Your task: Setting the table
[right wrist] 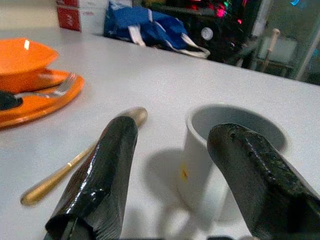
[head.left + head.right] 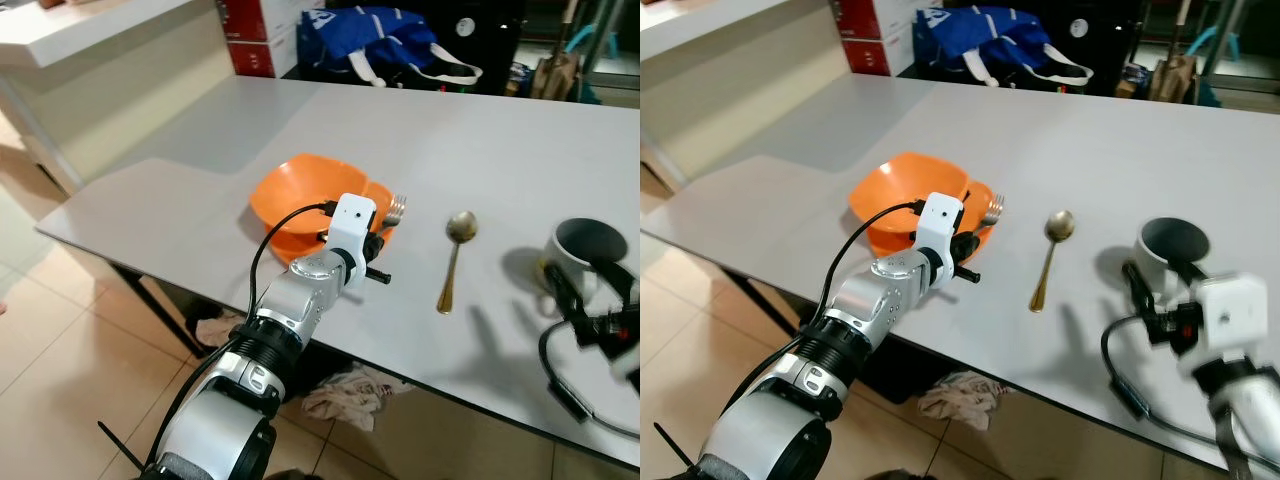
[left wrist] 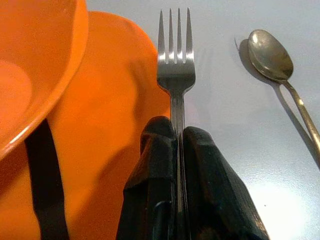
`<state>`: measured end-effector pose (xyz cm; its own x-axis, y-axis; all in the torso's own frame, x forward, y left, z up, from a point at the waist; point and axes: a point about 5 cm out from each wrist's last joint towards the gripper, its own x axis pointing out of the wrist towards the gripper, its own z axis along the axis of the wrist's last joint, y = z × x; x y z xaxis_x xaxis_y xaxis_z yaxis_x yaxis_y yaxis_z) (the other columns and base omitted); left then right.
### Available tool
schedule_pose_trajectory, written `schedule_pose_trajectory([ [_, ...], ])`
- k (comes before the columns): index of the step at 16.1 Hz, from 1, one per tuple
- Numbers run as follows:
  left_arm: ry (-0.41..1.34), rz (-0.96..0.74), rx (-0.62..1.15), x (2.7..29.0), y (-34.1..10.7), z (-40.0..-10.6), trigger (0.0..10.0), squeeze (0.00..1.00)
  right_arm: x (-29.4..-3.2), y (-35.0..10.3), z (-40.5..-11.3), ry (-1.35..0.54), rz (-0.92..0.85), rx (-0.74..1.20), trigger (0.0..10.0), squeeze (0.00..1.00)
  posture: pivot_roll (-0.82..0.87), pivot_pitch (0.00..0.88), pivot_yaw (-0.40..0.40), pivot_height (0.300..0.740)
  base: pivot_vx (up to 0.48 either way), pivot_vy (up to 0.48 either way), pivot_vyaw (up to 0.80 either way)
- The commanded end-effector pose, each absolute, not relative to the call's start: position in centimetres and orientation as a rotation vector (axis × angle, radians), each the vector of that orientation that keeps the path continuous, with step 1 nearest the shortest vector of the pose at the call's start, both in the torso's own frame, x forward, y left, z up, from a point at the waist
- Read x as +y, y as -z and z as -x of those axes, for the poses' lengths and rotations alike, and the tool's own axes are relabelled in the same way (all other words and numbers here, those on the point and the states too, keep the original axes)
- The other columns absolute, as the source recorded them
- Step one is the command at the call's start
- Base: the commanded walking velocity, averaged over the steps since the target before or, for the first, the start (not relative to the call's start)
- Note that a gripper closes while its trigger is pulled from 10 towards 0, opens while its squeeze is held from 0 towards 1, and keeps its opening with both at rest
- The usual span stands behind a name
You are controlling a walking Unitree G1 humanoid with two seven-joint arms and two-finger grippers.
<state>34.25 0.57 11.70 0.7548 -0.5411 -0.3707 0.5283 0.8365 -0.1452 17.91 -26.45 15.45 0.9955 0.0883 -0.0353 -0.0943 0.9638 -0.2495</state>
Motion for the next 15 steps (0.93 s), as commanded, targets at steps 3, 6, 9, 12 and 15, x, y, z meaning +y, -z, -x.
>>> schedule_pose_trajectory([
  [3,0.678,0.12,0.375,-4.1,-13.8,-33.5,0.0,0.0,-25.0,-15.4,-16.9,-0.095,0.238,0.002,10.0,0.0,-0.23,0.0,0.168,0.74,0.0,0.0,0.0],
  [6,0.7,0.124,0.361,-5.1,-14.1,-33.3,0.0,0.0,-23.8,-14.9,-16.8,-0.097,0.207,-0.001,10.0,0.0,-0.23,0.0,0.177,0.74,0.0,0.0,0.0],
  [9,0.701,0.129,0.385,-5.5,-13.6,-33.1,0.0,0.0,-22.4,-14.8,-17.2,-0.112,0.177,-0.019,10.0,0.0,-0.24,0.0,0.185,0.74,0.0,0.0,0.0],
  [12,0.68,0.13,0.411,-5.7,-13.1,-32.9,0.0,0.0,-21.4,-15.0,-17.2,-0.143,0.164,-0.027,10.0,0.0,-0.24,0.0,0.184,0.74,0.0,0.0,0.0],
  [15,0.691,0.146,0.423,-5.9,-12.9,-32.8,0.0,0.0,-21.1,-15.0,-17.3,-0.144,0.162,-0.03,10.0,0.0,-0.24,0.0,0.186,0.74,0.0,0.0,0.0],
])
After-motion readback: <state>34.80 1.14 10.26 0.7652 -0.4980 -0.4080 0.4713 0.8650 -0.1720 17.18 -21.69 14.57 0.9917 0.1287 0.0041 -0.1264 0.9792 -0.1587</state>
